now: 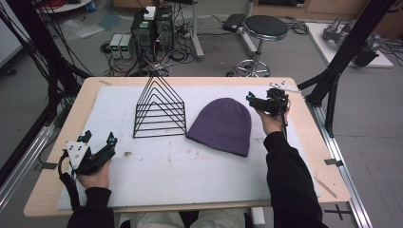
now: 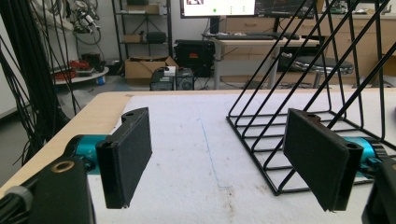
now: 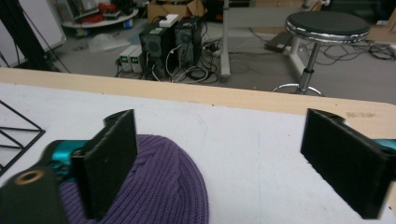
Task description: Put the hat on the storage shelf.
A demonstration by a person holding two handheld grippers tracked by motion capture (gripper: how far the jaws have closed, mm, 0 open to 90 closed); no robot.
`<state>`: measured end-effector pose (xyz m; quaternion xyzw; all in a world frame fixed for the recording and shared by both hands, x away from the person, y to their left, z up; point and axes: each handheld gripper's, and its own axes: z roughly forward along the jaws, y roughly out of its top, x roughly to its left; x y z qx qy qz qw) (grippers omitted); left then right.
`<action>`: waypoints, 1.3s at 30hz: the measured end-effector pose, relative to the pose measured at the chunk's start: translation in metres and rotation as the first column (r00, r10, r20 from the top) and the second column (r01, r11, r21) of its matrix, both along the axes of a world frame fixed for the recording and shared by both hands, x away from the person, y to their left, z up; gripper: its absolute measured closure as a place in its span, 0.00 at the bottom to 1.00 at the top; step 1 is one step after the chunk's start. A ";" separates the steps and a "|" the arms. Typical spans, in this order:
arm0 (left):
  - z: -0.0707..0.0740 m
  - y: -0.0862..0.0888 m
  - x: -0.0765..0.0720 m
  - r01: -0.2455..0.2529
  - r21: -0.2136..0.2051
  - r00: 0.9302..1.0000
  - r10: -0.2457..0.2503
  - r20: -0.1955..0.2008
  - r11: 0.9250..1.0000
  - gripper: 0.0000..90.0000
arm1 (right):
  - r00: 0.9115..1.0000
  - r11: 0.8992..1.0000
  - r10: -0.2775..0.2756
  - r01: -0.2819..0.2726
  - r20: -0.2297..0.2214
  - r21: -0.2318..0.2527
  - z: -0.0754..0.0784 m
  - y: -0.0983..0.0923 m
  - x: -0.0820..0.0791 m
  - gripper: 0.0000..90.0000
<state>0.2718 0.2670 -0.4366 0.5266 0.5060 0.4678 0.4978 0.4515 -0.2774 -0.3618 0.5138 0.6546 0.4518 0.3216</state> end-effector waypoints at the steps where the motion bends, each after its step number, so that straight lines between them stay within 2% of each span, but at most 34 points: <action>1: 0.000 0.000 0.000 -0.001 0.000 1.000 0.001 0.002 1.000 0.27 | 1.000 1.000 0.012 -0.012 -0.012 -0.013 0.006 0.001 0.003 0.20; 3: 0.000 0.000 0.000 0.000 0.000 1.000 0.000 0.003 1.000 0.27 | 0.998 1.000 0.024 -0.024 -0.059 0.004 0.010 0.000 0.008 0.17; 4: 0.000 0.000 0.000 0.000 -0.001 1.000 0.000 0.004 1.000 0.27 | 0.998 1.000 0.024 -0.024 -0.059 0.004 0.010 0.000 0.008 0.17; 6: 0.000 0.000 -0.001 0.003 0.000 1.000 -0.003 0.003 1.000 0.27 | 0.994 0.999 0.036 -0.034 -0.105 0.015 0.012 -0.001 0.014 0.16; 7: 0.000 0.000 0.000 0.003 0.000 1.000 -0.003 0.005 1.000 0.27 | 0.995 0.999 0.028 -0.026 -0.096 0.019 0.013 -0.002 0.015 0.16; 9: 0.000 0.000 0.000 0.004 0.000 1.000 -0.004 0.002 1.000 0.27 | 0.992 0.999 0.035 -0.031 -0.125 0.041 0.010 -0.005 0.018 0.16; 10: 0.000 0.000 0.000 0.004 0.000 1.000 -0.004 0.002 1.000 0.27 | 0.992 0.999 0.035 -0.031 -0.125 0.041 0.010 -0.005 0.018 0.16; 11: 0.000 0.000 0.000 0.005 -0.001 1.000 -0.005 0.001 1.000 0.27 | 0.988 0.998 0.040 -0.033 -0.150 0.051 0.008 -0.007 0.020 0.16; 12: 0.000 -0.001 0.000 0.004 -0.001 1.000 -0.004 0.003 1.000 0.27 | 0.978 0.998 0.049 -0.039 -0.200 0.052 0.003 -0.009 0.023 0.16; 13: 0.000 -0.001 0.000 0.005 -0.003 1.000 -0.005 0.005 1.000 0.27 | 0.973 0.998 0.052 -0.040 -0.226 0.056 0.001 -0.009 0.025 0.16; 14: 0.000 -0.001 0.000 0.005 -0.003 1.000 -0.005 0.004 1.000 0.27 | 0.973 0.998 0.052 -0.040 -0.226 0.056 0.001 -0.009 0.025 0.16; 15: 0.000 -0.001 0.000 0.005 -0.002 1.000 -0.005 0.002 1.000 0.27 | 0.967 0.997 0.068 -0.057 -0.246 0.053 -0.003 -0.010 0.028 0.16; 16: 0.000 -0.001 0.000 0.005 -0.003 1.000 -0.005 0.002 1.000 0.27 | 0.967 0.997 0.068 -0.057 -0.246 0.053 -0.003 -0.010 0.028 0.16; 17: 0.000 -0.001 0.000 0.006 -0.001 1.000 -0.006 0.000 1.000 0.27 | 0.959 0.996 0.076 -0.063 -0.272 0.058 -0.005 -0.012 0.031 0.16; 18: 0.000 -0.001 0.000 0.006 0.000 1.000 -0.006 -0.001 1.000 0.27 | 0.959 0.996 0.076 -0.063 -0.272 0.058 -0.005 -0.012 0.031 0.16; 19: 0.000 -0.001 0.000 0.005 0.001 1.000 -0.005 -0.001 1.000 0.27 | 0.932 0.995 0.089 -0.071 -0.351 0.066 -0.005 -0.013 0.037 0.16; 20: 0.000 -0.001 0.000 0.005 0.003 1.000 -0.005 0.000 1.000 0.27 | 0.932 0.995 0.089 -0.071 -0.351 0.066 -0.005 -0.013 0.037 0.16; 21: 0.000 -0.001 0.000 0.005 0.005 1.000 -0.005 0.000 1.000 0.27 | 0.924 0.995 0.096 -0.079 -0.369 0.061 -0.005 -0.012 0.040 0.16; 22: 0.000 -0.001 0.000 0.006 0.004 1.000 -0.006 0.001 1.000 0.27 | 0.924 0.995 0.100 -0.086 -0.370 0.055 -0.004 -0.011 0.042 0.16; 23: 0.000 -0.001 0.000 0.005 0.005 1.000 -0.005 0.001 1.000 0.27 | 0.912 0.992 0.118 -0.095 -0.392 0.079 -0.005 -0.011 0.045 0.16; 24: 0.000 -0.001 0.000 0.005 0.004 1.000 -0.005 0.002 1.000 0.27 | 0.912 0.992 0.118 -0.095 -0.392 0.079 -0.005 -0.011 0.045 0.16; 27: 0.000 -0.001 0.000 0.006 0.002 1.000 -0.006 0.001 1.000 0.27 | 0.871 0.991 0.130 -0.094 -0.474 0.098 -0.012 -0.011 0.051 0.16; 28: 0.000 -0.001 0.000 0.006 0.002 1.000 -0.006 0.001 1.000 0.27 | 0.849 0.988 0.146 -0.096 -0.508 0.124 -0.017 -0.010 0.054 0.16; 31: 0.000 -0.001 0.000 0.007 0.002 1.000 -0.007 0.002 1.000 0.27 | 0.828 0.987 0.153 -0.098 -0.539 0.130 -0.023 -0.007 0.057 0.16; 32: 0.000 0.000 0.000 0.006 0.003 1.000 -0.006 0.000 1.000 0.27 | 0.828 0.987 0.153 -0.098 -0.539 0.130 -0.023 -0.007 0.057 0.16; 33: -0.001 0.000 0.000 0.007 0.003 1.000 -0.007 0.001 1.000 0.27 | 0.812 0.984 0.164 -0.095 -0.560 0.151 -0.028 -0.006 0.060 0.16; 34: -0.001 0.000 0.000 0.007 0.002 1.000 -0.007 0.000 1.000 0.27 | 0.812 0.984 0.164 -0.095 -0.560 0.151 -0.028 -0.006 0.060 0.16; 35: -0.001 0.000 0.000 0.007 0.003 1.000 -0.007 0.000 1.000 0.27 | 0.803 0.987 0.147 -0.081 -0.577 0.139 -0.032 -0.006 0.062 0.16; 38: 0.000 -0.001 0.000 0.008 0.003 1.000 -0.008 0.003 1.000 0.27 | 0.799 0.987 0.144 -0.073 -0.584 0.144 -0.037 -0.007 0.066 0.17; 39: -0.001 -0.001 0.000 0.008 0.003 1.000 -0.008 0.002 1.000 0.27 | 0.792 0.987 0.144 -0.070 -0.593 0.146 -0.038 -0.007 0.066 0.17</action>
